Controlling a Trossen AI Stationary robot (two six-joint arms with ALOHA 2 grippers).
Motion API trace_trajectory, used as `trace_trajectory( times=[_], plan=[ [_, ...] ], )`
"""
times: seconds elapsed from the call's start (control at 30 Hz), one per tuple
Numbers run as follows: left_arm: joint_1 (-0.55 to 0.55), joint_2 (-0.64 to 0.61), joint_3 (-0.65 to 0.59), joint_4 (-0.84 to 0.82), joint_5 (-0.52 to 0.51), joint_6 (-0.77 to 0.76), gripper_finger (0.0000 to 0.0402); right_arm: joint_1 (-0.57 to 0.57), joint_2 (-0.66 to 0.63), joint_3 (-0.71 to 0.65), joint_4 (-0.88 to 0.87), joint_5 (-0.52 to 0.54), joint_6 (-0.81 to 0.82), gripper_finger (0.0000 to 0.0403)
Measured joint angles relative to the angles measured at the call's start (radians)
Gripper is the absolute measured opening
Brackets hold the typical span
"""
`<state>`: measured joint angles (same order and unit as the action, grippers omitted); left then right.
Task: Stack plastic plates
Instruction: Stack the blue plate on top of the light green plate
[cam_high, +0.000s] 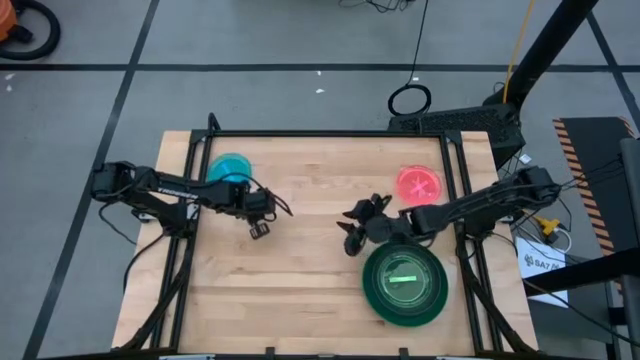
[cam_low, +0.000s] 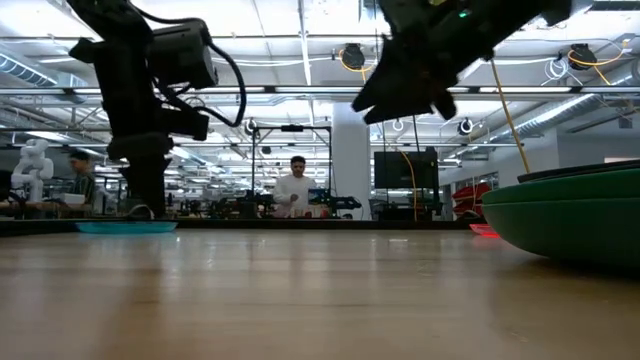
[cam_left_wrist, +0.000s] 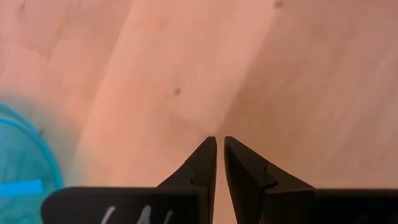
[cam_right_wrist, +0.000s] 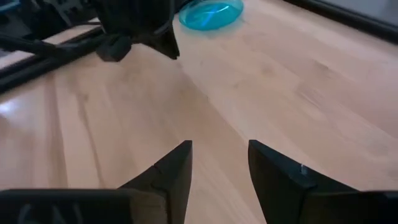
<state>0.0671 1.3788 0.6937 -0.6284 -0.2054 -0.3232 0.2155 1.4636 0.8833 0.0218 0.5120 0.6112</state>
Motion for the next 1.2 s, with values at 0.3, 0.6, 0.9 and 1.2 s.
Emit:
trace_trajectory(
  times=[0.3,0.6,0.9,1.2],
  plan=[
    [-0.123,0.000,0.001,0.037,0.000,-0.037,0.0039,-0.150,0.089,0.077,0.036,-0.178,-0.005,0.0148],
    [-0.196,-0.001,0.002,0.055,-0.004,-0.081,0.0039,-0.240,0.197,0.177,0.040,-0.285,-0.057,0.0148],
    [-0.203,-0.092,0.002,-0.035,-0.187,-0.056,0.0039,-0.300,0.326,0.335,0.003,-0.387,-0.138,0.0148],
    [-0.180,-0.324,0.002,-0.089,-0.208,0.034,0.0039,-0.315,0.368,0.405,-0.046,-0.386,-0.193,0.0148]
  ],
)
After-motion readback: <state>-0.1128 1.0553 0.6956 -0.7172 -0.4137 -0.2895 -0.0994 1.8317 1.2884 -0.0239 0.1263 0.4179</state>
